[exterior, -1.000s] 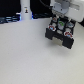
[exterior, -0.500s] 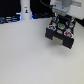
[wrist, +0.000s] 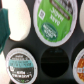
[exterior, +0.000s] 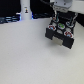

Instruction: Open the kcup holder, insert the kcup into the holder, and close the kcup holder

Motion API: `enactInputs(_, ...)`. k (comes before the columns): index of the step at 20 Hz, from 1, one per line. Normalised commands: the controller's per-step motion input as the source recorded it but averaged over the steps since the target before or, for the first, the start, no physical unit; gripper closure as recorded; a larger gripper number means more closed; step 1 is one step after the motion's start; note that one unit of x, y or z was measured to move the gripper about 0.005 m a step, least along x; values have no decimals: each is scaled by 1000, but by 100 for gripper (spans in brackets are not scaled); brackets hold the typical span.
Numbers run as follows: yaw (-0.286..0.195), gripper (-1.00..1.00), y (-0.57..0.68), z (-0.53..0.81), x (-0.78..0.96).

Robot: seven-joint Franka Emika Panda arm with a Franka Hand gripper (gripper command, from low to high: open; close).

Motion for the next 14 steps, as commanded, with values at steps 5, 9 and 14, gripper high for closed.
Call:
enactInputs(5, 46, -100, -466, 371, 557)
enactInputs(9, 20, -100, -489, 269, 631)
enactInputs(14, 17, -100, -448, 164, 648)
